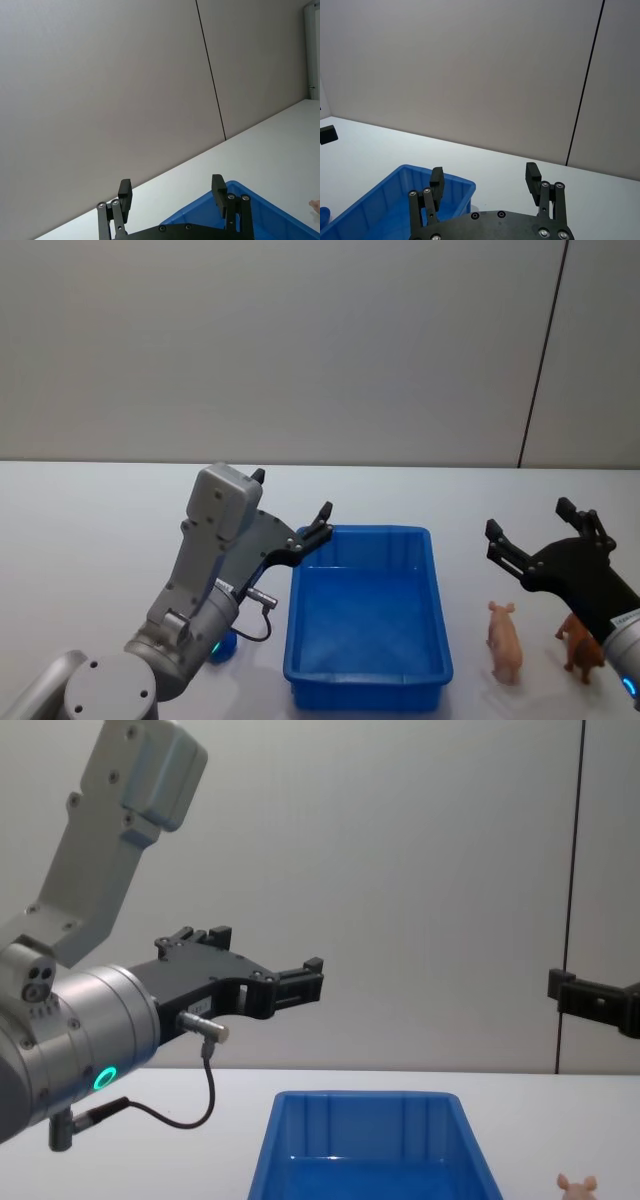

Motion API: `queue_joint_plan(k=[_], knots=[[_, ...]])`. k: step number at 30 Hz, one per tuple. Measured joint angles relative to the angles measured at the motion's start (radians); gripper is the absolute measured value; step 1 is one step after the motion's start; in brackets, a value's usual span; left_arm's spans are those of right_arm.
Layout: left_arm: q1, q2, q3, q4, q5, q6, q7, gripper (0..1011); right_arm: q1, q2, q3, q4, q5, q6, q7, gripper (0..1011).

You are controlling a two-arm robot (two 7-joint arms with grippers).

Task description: Pick up the two dolls from the table and place them into the box.

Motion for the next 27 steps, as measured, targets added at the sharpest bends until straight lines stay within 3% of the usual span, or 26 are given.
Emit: queue_joint_plan(k=[13, 27], knots=[[0.0, 0.0, 0.0, 0.0, 0.0, 0.0, 0.0, 1004, 0.002, 0.003, 0.005, 0.003, 0.003, 0.005, 0.003, 1001], [0.0, 0.0, 0.0, 0.0, 0.0, 0.0, 0.0, 1003, 0.002, 0.04, 0.034, 0.03, 0.015, 0.086, 0.029, 1001]])
